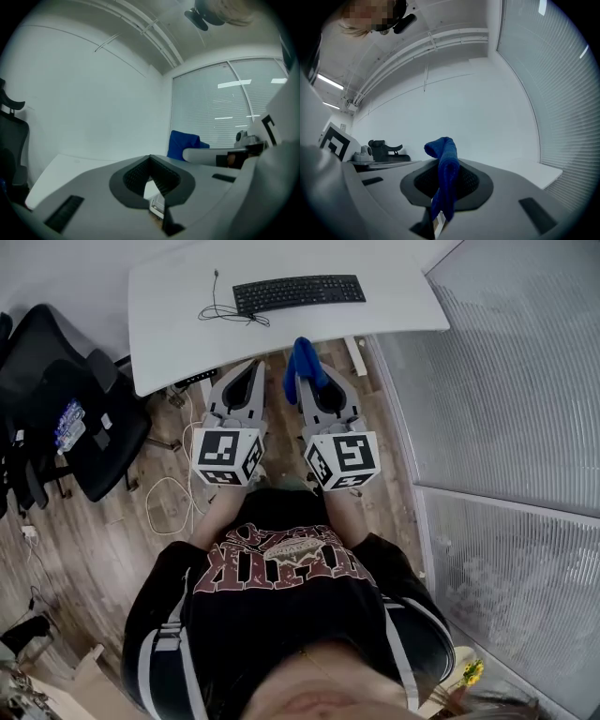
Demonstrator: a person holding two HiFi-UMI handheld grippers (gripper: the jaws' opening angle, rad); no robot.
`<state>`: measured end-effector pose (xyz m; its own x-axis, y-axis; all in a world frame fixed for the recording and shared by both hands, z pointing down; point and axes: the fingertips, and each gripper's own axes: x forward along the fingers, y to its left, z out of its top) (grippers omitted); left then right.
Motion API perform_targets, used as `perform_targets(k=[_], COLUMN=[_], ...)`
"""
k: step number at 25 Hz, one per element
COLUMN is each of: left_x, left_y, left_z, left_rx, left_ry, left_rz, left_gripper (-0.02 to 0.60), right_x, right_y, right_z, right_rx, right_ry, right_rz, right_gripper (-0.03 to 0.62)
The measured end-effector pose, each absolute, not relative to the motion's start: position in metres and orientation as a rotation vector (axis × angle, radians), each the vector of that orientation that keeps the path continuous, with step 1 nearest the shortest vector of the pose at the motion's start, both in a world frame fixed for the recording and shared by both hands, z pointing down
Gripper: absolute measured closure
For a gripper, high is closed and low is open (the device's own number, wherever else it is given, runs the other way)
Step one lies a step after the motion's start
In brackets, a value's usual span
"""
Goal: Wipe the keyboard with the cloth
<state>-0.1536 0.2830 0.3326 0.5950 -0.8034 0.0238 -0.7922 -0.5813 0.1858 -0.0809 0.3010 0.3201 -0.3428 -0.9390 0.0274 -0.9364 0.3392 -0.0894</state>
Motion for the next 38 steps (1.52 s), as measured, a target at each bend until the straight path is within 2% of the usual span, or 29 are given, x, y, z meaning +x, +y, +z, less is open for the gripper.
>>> perform_targets(k=[17, 38], left_x=[-0.141, -0.077], left_y=[0.185, 0.081], left_z=[0.341, 0.346], left_rx=[2.579, 2.458], left_ry=[-1.445, -1.645], left_rz=[-0.052, -0.041], left_gripper=[0.552, 0.552], right_x=[-0.071, -0.008], right_y=[0.195, 0.076], right_z=[0.325, 0.323], right_rx=[-1.679, -1.435], right_ry=[2.651, 2.761], right_rz=[-0.153, -0.178], right_gripper=[0.530, 0.530])
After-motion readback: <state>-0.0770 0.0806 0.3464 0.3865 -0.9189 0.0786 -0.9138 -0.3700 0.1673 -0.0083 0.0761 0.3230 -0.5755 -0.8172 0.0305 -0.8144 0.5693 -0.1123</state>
